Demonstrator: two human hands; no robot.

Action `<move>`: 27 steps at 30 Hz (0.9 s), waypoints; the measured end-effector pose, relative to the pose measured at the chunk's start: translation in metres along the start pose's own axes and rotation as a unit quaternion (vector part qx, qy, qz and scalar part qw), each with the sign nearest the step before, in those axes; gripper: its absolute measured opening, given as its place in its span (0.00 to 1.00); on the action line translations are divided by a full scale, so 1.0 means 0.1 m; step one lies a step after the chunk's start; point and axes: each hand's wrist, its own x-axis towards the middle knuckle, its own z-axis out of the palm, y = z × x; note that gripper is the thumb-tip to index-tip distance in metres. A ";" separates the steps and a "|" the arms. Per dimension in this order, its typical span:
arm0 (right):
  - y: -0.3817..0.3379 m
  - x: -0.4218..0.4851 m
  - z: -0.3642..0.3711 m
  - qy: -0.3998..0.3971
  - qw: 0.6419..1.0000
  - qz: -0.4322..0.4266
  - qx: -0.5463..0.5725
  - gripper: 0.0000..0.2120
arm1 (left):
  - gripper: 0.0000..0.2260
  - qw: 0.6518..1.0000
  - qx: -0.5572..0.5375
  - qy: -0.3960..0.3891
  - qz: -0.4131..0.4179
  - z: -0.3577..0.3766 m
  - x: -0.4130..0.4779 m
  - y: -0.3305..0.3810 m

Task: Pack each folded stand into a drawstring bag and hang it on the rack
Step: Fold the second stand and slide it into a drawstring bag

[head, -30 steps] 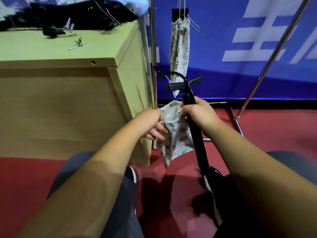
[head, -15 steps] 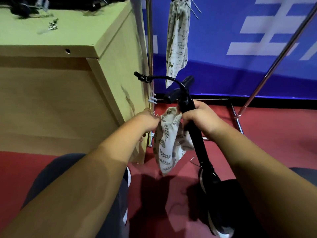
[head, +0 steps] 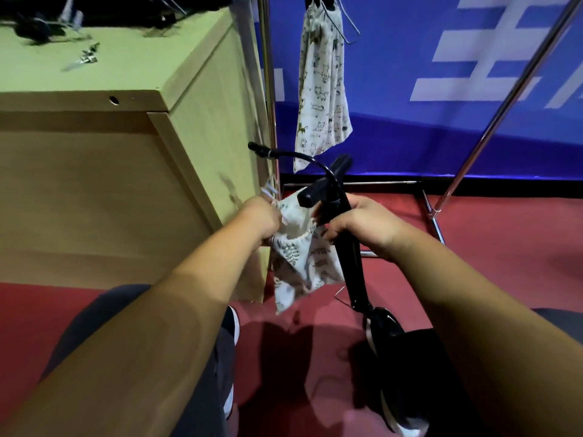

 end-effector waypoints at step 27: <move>0.12 0.04 -0.04 0.049 0.956 0.137 -0.255 0.15 | 0.13 0.950 -0.286 0.092 0.084 -0.25 -0.06 0.04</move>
